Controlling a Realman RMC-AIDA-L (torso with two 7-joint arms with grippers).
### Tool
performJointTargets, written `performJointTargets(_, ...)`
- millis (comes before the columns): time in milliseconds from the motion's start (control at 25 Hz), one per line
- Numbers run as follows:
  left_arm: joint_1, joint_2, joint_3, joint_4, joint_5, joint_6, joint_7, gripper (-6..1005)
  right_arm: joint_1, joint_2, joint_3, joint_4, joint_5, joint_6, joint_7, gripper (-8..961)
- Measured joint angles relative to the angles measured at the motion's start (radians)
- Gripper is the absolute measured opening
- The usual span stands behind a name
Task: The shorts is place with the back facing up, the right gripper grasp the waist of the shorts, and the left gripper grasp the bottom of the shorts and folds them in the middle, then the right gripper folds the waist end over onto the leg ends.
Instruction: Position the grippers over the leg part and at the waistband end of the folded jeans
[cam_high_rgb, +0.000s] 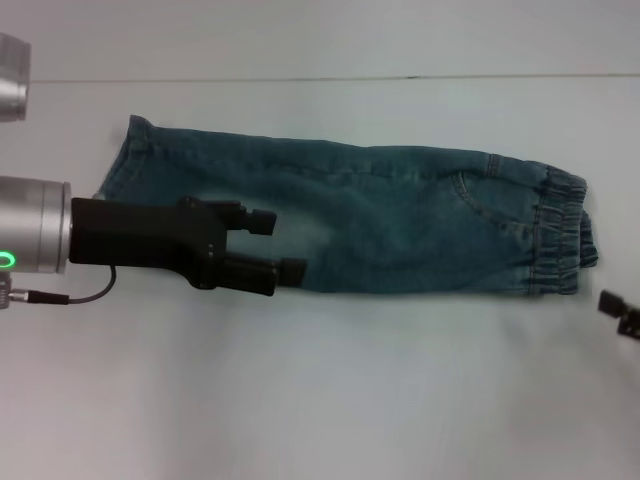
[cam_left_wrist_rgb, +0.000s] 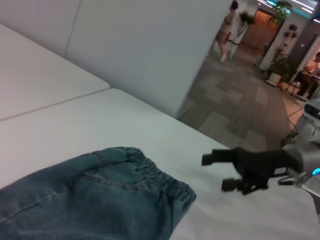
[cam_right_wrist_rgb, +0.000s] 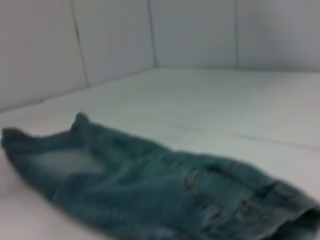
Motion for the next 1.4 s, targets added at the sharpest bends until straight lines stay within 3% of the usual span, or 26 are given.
performJointTargets(240, -0.002, -0.002, 0.026, 0.0, 0.0, -0.007, 0.001, 933, 0.012, 0.003, -0.01, 0.074, -0.022, 0.031, -0.066, 905)
performJointTargets(1400, -0.015, -0.011, 0.047, 0.002, 0.0, -0.022, -0.003, 933, 0.16, -0.001, -0.075, 0.066, -0.178, 0.143, 0.067, 888)
